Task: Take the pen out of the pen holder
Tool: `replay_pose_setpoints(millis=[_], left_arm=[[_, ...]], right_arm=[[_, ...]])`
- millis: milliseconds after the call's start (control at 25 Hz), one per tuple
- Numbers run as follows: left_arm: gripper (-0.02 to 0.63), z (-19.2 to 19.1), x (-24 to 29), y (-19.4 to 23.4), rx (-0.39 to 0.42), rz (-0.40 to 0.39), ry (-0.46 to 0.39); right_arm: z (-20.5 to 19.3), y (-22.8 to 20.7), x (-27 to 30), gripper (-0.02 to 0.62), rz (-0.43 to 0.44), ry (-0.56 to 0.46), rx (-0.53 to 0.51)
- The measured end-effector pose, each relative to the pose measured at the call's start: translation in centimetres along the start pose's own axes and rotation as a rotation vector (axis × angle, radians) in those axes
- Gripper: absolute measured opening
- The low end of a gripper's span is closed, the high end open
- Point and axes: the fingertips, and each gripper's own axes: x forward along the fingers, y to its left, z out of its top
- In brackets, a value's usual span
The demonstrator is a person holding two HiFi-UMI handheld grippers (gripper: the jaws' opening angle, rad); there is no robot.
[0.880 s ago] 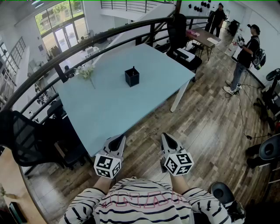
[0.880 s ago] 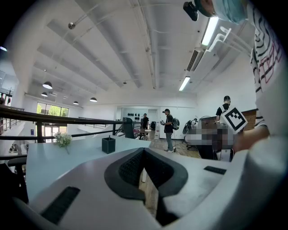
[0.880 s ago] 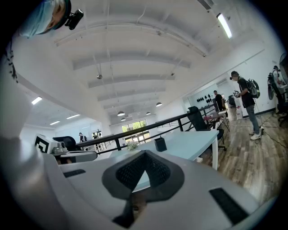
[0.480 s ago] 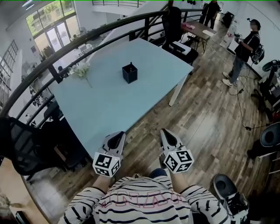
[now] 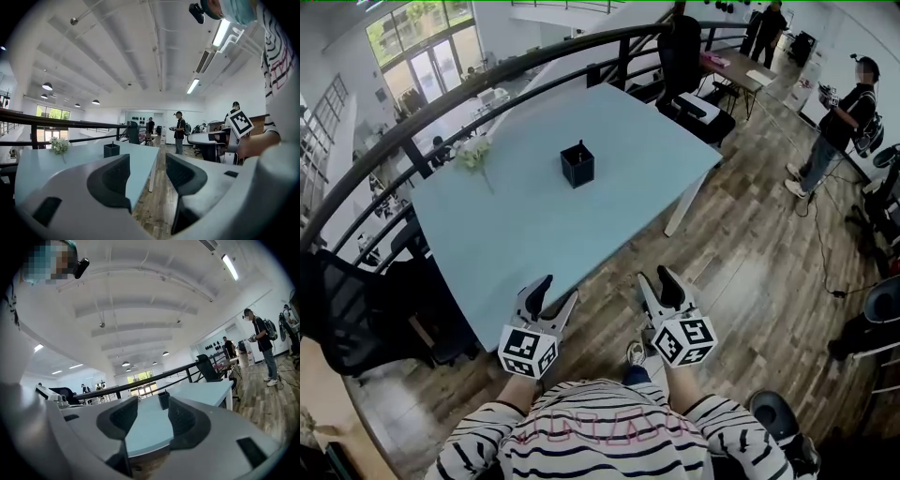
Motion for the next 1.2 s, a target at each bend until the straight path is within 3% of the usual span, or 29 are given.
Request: replay_pose_setpoints(millis=[760,1200], left_arm=[[0.222,2.1,14.2,-2.1,-0.044,0.287,-0.023],[0.222,3.0,18.1,0.9,-0.053,0.370,-0.007]], right_arm=[[3.9,-14.8,8.6,0.198,0.243,0.095,-0.033],[5.2,-17.7,12.7,0.198,0.299,0.108,-0.030]])
